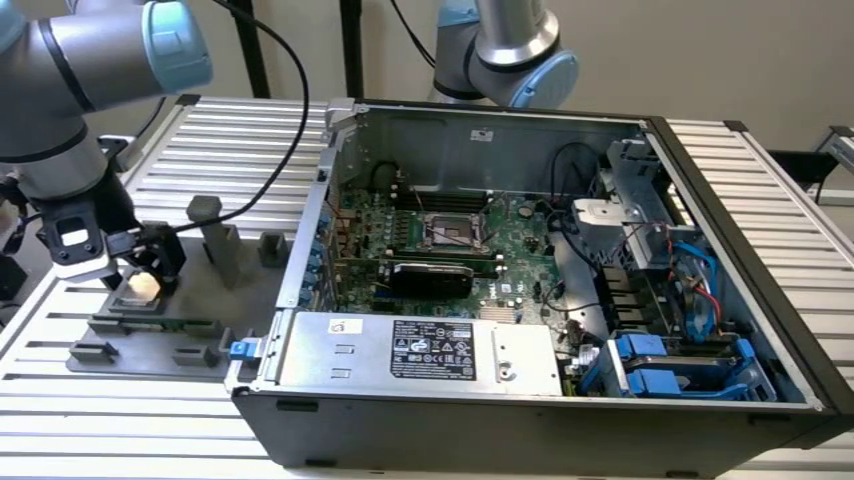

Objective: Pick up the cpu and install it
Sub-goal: 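Pick up the cpu and move it towards the insertion slot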

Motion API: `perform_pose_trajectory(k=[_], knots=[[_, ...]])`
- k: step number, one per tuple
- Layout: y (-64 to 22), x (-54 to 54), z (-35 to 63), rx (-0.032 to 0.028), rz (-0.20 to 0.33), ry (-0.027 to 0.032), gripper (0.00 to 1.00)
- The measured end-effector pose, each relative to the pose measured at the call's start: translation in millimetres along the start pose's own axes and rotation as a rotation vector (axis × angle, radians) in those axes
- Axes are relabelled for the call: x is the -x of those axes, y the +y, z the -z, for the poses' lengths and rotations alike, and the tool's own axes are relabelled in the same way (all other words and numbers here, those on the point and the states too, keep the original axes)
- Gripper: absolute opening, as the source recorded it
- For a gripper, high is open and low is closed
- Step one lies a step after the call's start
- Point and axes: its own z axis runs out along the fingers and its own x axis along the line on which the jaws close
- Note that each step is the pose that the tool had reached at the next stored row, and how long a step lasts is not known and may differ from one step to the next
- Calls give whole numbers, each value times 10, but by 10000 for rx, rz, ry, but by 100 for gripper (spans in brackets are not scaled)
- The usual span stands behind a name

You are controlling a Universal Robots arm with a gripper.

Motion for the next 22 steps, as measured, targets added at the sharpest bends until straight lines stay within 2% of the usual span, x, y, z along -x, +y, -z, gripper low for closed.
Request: perform_pose_trajectory(k=[11, 14, 15, 22], knots=[[4, 2, -21, 5, 0, 0, 77], [4, 2, -23, 4, 0, 1, 75], [5, 2, -24, 5, 0, 0, 68], [9, 1, -28, 4, -28, 1, 68]])
